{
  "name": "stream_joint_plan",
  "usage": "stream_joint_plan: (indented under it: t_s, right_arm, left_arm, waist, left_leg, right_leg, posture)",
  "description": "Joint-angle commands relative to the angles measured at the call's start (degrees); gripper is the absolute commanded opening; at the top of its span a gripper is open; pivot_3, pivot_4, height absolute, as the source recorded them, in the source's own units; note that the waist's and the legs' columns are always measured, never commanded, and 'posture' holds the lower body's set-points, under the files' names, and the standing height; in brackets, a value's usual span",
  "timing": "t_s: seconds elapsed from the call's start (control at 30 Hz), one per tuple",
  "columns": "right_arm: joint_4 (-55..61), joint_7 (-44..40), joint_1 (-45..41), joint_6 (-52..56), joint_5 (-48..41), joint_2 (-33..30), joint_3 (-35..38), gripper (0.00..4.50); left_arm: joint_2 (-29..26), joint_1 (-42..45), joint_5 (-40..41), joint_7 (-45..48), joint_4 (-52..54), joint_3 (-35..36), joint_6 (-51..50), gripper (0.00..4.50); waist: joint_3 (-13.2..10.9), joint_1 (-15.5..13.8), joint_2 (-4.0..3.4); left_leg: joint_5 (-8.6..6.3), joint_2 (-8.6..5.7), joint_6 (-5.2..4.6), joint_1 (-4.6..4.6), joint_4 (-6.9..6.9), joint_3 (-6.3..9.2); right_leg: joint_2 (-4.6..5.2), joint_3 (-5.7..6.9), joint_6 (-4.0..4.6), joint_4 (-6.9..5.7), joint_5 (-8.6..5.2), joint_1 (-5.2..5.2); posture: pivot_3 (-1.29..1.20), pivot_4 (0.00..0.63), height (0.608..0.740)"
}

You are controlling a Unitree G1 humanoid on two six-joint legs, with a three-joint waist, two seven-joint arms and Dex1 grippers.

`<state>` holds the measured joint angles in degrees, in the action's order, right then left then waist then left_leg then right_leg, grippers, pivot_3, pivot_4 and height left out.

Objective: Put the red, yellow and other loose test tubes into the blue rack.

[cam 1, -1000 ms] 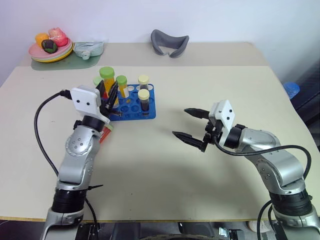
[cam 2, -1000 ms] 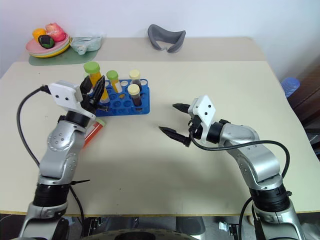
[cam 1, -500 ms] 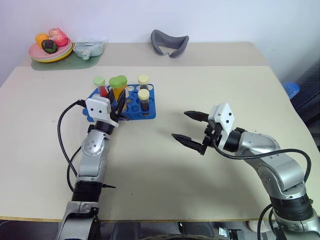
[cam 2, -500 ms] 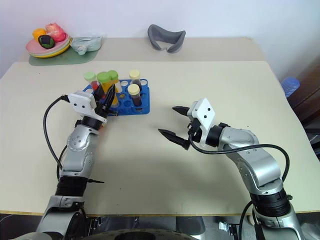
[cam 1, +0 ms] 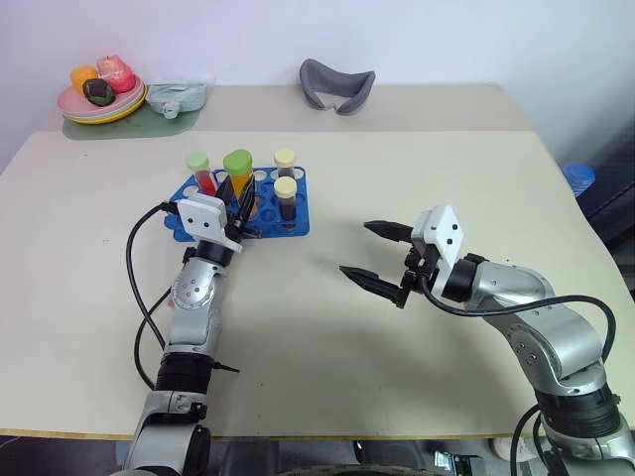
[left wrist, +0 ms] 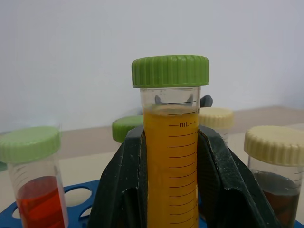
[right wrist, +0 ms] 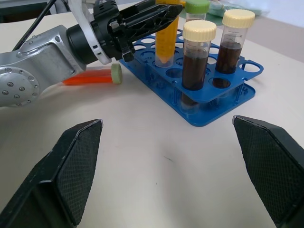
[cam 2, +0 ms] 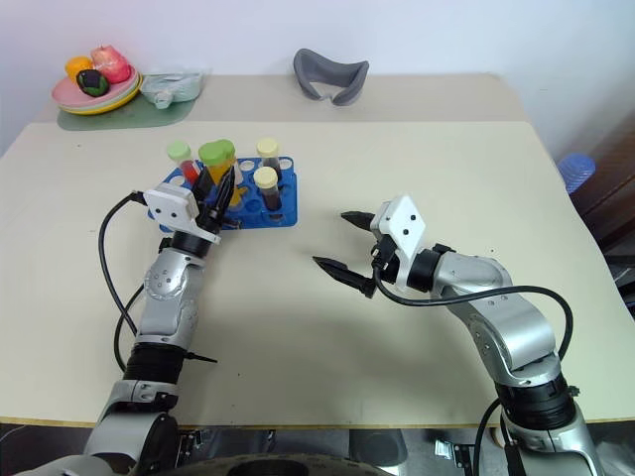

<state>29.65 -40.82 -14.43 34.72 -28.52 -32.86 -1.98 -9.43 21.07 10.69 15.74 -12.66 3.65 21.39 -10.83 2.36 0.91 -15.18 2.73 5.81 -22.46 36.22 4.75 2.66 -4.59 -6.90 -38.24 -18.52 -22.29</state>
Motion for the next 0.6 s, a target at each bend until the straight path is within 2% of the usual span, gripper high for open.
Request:
stream_joint_plan:
  t_s: [0.03,0.6]
  right_arm:
    - [3.1,-0.1,-0.4,-0.3,-0.9,-0.2,0.1,4.5]
    - [3.1,-0.1,-1.0,-0.2,-1.0,-0.2,-0.5,4.5]
  left_arm:
    - [0.3,-0.7,-0.4,-0.3,2.9,0.0,-0.6,0.89]
    - [0.1,-0.2,-3.5,-3.6,4.2,0.5,-2.0,0.89]
  waist:
    - [0.0,0.0,0.0]
    - [0.0,0.0,0.0]
  left_leg:
    - [0.0,0.0,0.0,0.0,0.0,0.0]
    - [0.0,0.0,0.0,0.0,0.0,0.0]
  right_leg:
    - [0.0,0.0,0.0,0.0,0.0,0.0]
    - [0.0,0.0,0.0,0.0,0.0,0.0]
  posture:
    - [0.0,0.15,0.74]
    - [0.0,0.15,0.74]
